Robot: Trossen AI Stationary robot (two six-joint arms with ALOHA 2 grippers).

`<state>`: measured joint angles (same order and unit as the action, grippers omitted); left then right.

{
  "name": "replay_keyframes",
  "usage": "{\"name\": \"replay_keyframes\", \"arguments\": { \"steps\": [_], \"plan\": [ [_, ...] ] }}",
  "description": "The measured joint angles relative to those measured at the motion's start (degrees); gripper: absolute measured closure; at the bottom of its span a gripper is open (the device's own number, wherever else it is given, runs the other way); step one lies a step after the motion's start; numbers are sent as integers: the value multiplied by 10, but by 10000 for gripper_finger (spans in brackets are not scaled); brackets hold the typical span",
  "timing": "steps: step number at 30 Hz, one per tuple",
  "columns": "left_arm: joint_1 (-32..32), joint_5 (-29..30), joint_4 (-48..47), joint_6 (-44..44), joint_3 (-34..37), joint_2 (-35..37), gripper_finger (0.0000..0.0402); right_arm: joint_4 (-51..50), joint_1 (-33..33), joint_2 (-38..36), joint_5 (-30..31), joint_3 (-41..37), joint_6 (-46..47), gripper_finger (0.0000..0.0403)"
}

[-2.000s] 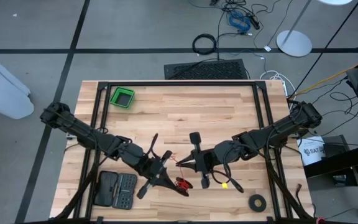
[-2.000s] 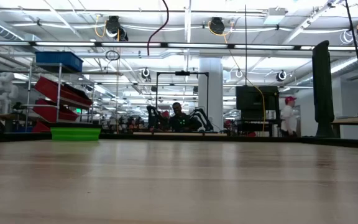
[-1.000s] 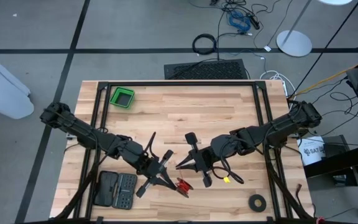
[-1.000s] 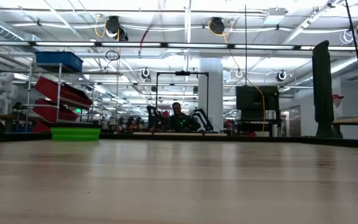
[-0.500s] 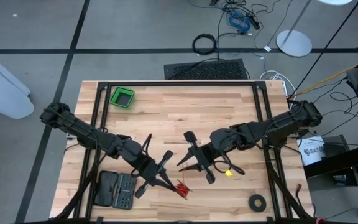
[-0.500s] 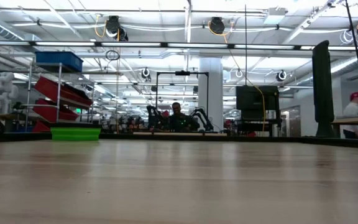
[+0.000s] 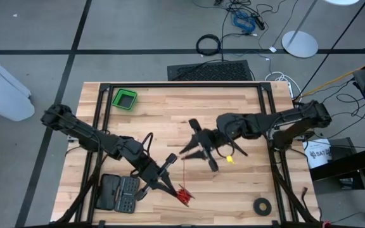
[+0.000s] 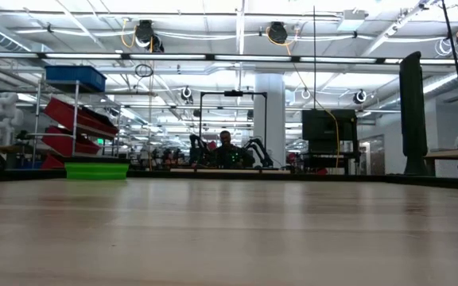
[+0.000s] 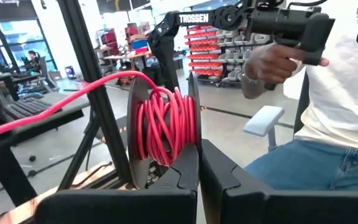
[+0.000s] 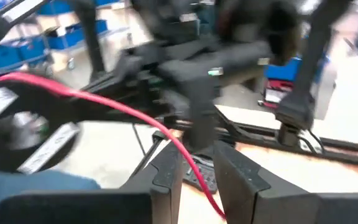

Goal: Coil cords
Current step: Coil the red wire into the spool

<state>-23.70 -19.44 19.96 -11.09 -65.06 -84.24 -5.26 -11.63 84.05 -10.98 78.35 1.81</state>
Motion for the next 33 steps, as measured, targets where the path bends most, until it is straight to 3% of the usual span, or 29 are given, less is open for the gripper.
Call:
{"name": "replay_keyframes", "arguments": {
  "steps": [8, 15, 25, 33],
  "plan": [
    [8, -36, 97, -2, 0, -52, 401, -1, 36, -1, 0, 7, 123, 328],
    [27, -36, 154, 2, 0, -76, 401, -11, 37, -1, -29, 29, 153, 328],
    [31, -8, 193, -31, 0, -83, 401, -135, 45, -1, -29, 50, 160, 328],
    [30, -3, 211, -33, 0, -83, 401, -153, 38, -1, -29, 50, 159, 328]
  ]
}}
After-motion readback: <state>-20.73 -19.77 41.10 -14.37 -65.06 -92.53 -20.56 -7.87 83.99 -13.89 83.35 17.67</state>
